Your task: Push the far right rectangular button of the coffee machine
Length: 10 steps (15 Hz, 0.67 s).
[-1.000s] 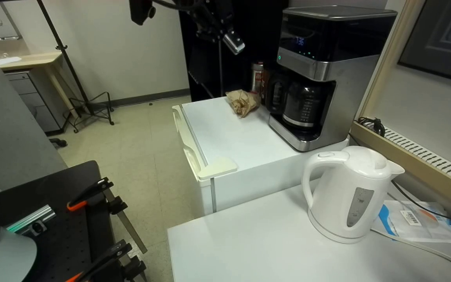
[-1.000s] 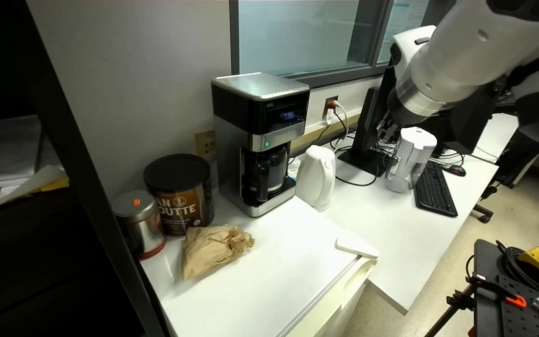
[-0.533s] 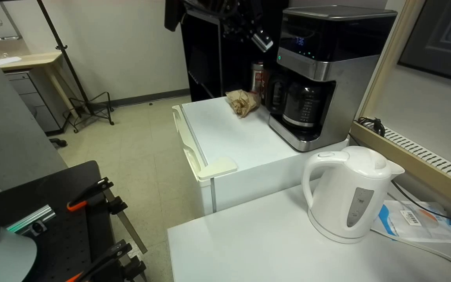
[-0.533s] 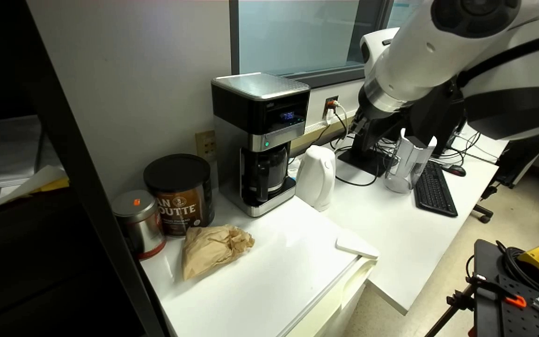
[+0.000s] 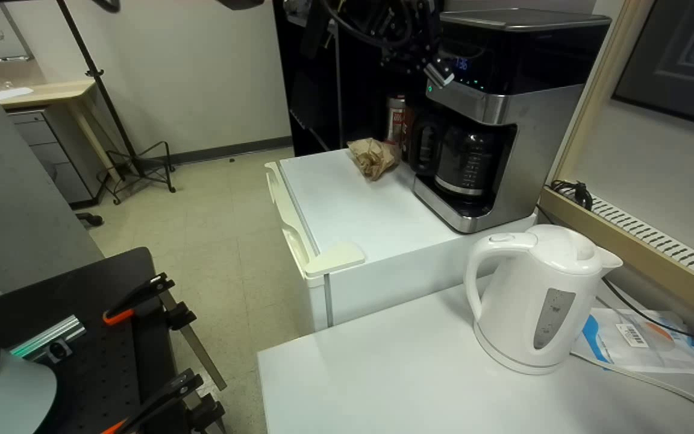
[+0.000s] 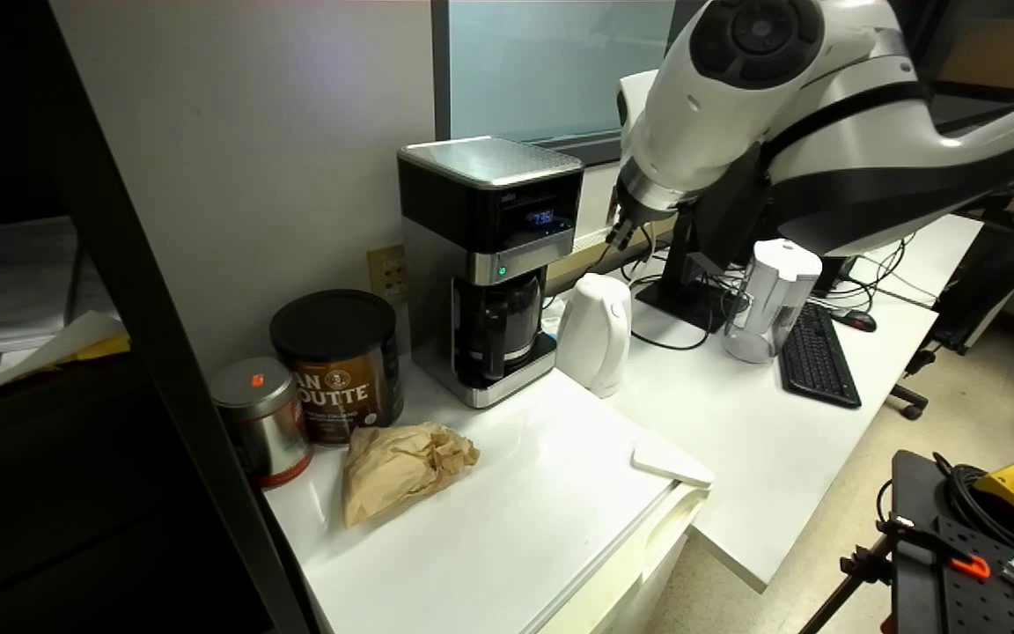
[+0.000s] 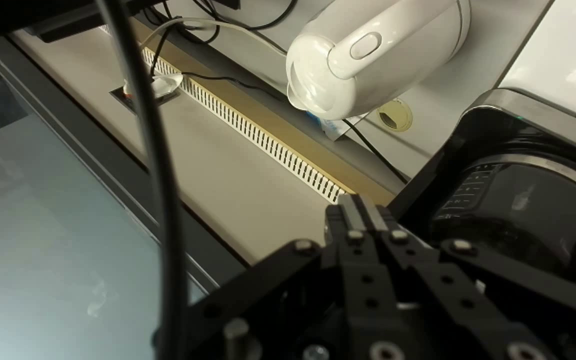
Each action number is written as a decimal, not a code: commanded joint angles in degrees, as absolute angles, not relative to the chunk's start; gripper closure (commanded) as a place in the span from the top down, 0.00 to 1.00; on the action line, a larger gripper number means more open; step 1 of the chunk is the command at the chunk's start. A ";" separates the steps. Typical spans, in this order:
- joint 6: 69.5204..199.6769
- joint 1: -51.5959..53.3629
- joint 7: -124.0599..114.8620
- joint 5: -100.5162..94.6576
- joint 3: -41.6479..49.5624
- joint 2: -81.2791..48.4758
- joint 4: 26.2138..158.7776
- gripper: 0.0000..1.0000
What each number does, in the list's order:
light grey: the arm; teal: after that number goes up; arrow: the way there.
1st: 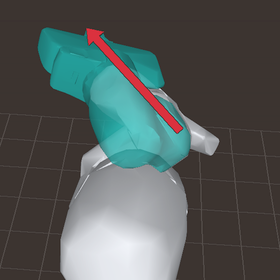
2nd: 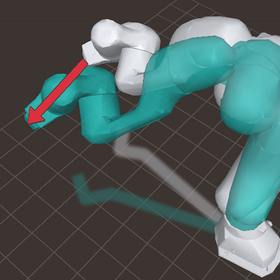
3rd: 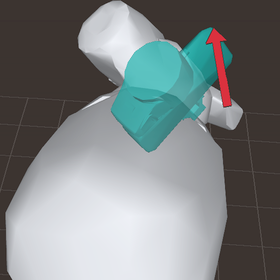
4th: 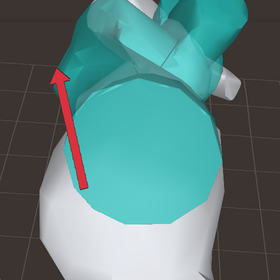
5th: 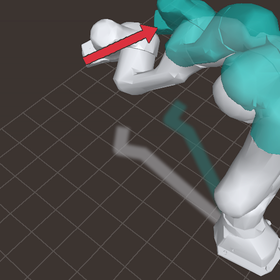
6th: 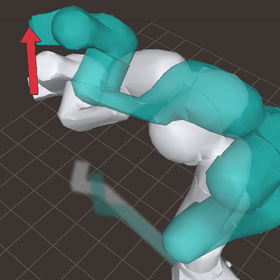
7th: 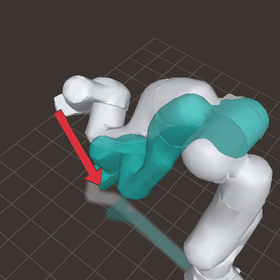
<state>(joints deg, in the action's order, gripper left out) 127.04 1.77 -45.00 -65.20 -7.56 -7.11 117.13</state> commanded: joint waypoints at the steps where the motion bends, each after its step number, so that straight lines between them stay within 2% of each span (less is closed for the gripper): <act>1: 127.49 3.44 -46.38 -66.51 -5.60 -12.74 110.96 0.00; 10: 127.58 4.89 -45.83 -65.84 -3.43 -20.16 102.87 0.00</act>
